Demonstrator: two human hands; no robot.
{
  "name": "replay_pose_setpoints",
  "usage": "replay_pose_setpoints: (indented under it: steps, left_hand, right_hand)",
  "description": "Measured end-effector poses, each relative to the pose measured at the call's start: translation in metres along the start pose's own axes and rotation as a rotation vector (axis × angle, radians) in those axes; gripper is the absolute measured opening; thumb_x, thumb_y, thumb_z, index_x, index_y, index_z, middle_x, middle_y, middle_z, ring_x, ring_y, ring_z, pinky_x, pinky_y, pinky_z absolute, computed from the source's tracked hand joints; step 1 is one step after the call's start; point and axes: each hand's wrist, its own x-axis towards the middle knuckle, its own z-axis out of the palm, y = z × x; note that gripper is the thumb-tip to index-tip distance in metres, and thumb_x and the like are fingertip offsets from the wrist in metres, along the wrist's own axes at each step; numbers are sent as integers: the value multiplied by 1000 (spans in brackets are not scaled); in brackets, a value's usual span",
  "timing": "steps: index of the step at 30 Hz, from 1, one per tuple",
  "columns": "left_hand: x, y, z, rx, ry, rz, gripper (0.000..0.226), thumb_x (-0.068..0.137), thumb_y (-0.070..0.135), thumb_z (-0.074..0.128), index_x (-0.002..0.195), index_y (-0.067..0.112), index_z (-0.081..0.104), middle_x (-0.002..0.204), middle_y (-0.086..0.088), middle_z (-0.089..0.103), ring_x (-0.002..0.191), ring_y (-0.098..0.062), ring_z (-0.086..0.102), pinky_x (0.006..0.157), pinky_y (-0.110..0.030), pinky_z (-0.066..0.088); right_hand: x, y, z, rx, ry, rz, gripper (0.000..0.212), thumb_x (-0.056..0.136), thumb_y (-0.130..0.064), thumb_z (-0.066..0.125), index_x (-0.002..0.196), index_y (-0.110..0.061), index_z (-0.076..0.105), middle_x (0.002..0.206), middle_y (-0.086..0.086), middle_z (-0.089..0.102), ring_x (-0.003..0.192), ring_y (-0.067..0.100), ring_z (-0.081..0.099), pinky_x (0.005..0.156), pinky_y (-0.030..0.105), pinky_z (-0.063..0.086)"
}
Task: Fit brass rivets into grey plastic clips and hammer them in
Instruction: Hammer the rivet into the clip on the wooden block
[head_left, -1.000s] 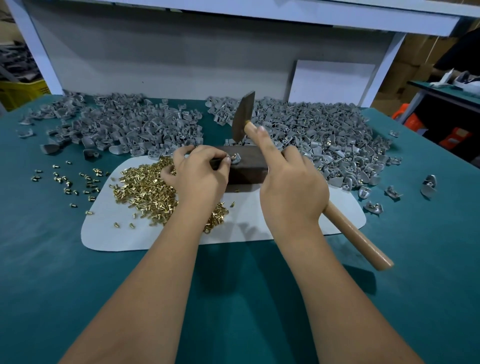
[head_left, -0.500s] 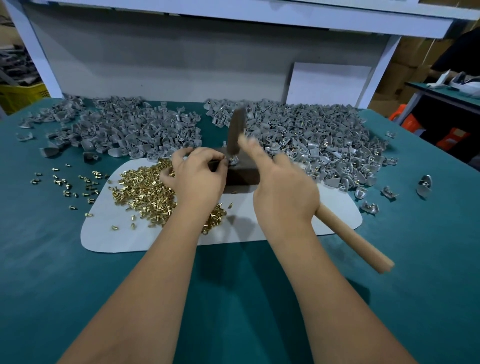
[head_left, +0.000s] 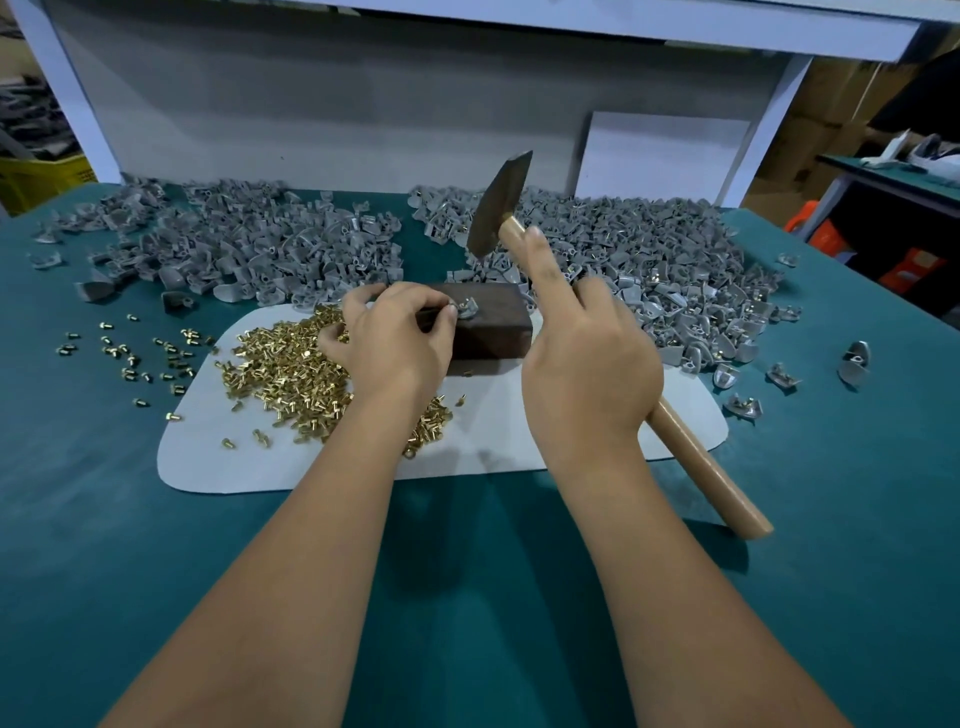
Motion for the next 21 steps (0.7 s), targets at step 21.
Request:
replay_pose_setpoints:
  steps: [21]
  left_hand:
    - [0, 2, -9, -18, -64, 4, 10, 90, 37, 64, 91, 33, 73, 108, 21, 67, 131, -16, 33, 105, -53, 18]
  right_hand:
    - [8, -10, -2, 3, -117, 49, 77, 80, 1, 62, 142, -38, 41, 82, 6, 56, 60, 20, 40, 50, 30, 27]
